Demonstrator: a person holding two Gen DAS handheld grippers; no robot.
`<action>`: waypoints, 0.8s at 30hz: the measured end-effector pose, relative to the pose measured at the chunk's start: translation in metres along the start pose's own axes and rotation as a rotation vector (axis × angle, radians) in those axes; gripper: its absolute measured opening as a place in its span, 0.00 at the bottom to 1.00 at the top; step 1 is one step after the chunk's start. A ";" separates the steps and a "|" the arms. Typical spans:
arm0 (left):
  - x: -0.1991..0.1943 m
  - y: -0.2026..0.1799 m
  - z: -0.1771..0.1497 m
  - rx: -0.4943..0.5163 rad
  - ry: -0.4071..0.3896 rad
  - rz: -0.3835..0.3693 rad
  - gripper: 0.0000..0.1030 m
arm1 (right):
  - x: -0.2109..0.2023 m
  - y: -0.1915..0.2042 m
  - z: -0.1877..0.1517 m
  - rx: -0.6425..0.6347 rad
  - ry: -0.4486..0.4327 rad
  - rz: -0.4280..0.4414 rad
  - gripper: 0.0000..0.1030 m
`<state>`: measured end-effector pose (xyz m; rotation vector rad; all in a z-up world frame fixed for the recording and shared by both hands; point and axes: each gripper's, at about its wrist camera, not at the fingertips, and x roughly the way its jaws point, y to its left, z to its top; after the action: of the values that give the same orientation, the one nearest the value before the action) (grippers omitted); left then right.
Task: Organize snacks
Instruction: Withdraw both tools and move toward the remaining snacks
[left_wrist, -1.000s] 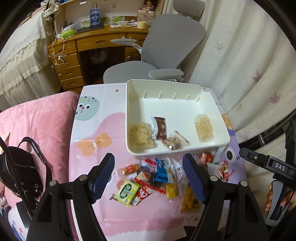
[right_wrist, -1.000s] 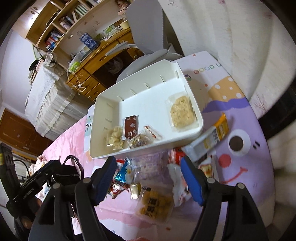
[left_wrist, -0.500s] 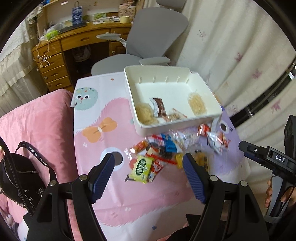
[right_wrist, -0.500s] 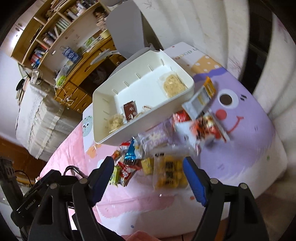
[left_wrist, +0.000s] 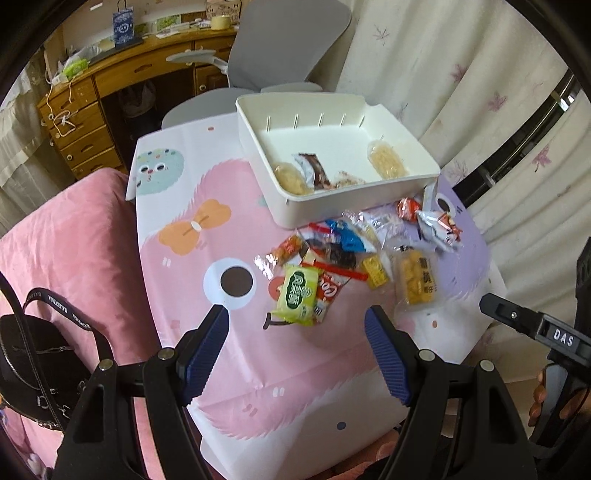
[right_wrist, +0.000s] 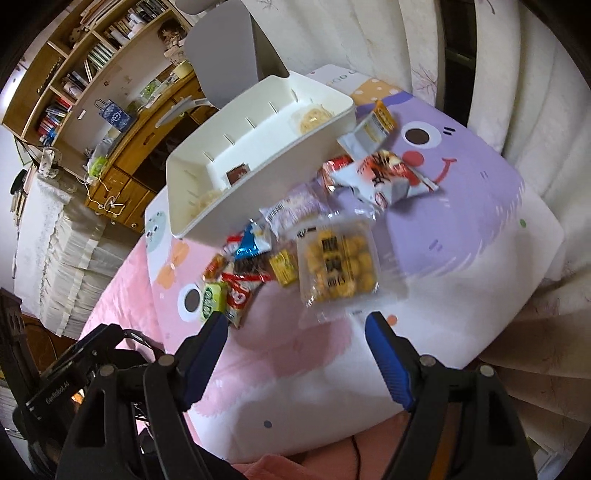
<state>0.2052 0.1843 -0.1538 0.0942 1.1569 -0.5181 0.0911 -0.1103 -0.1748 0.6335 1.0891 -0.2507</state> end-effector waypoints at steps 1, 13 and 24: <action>0.004 0.001 -0.001 -0.004 0.008 0.000 0.72 | 0.001 0.000 -0.003 -0.002 -0.004 -0.003 0.75; 0.059 0.005 -0.007 -0.095 0.113 -0.041 0.72 | 0.037 -0.008 -0.011 -0.090 -0.003 -0.094 0.82; 0.120 0.008 0.008 -0.196 0.229 -0.008 0.72 | 0.097 -0.015 0.021 -0.132 0.160 -0.142 0.86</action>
<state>0.2516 0.1474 -0.2584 -0.0210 1.4264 -0.4058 0.1434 -0.1236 -0.2591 0.4647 1.2961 -0.2513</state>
